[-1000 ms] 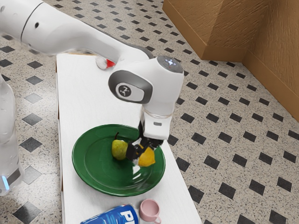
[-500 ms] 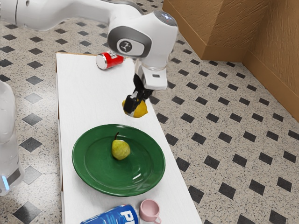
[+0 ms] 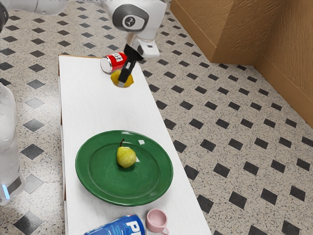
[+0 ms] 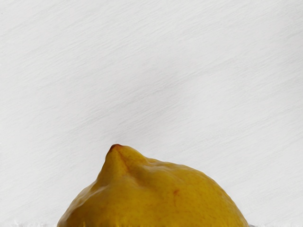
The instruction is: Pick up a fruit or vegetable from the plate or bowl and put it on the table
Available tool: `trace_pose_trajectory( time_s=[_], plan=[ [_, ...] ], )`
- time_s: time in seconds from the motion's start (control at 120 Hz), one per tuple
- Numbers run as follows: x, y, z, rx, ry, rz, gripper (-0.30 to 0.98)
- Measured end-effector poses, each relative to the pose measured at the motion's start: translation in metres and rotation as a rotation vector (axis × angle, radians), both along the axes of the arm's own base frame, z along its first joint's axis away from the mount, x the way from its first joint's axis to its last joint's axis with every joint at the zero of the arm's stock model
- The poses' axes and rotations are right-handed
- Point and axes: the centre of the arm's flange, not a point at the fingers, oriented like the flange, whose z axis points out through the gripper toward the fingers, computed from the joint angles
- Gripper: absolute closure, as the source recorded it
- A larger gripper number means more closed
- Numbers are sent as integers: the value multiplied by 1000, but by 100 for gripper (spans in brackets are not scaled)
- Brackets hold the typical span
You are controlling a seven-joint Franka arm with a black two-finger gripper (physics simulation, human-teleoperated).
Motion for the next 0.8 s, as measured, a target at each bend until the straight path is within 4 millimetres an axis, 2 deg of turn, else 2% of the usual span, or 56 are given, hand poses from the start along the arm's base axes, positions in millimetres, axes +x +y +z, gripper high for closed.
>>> trace_pose_trajectory(
  time_s=[0.175,0.367,0.417,0.475,0.575,0.8],
  plan=[
    [15,34,-45,-10,69,30,41],
    [33,39,-84,-18,112,13,41],
    [35,40,-87,-21,111,7,41],
    [36,39,-89,-33,106,6,25],
    [33,47,-90,-55,102,22,13],
    [32,48,-89,-89,92,19,3]
  ],
)
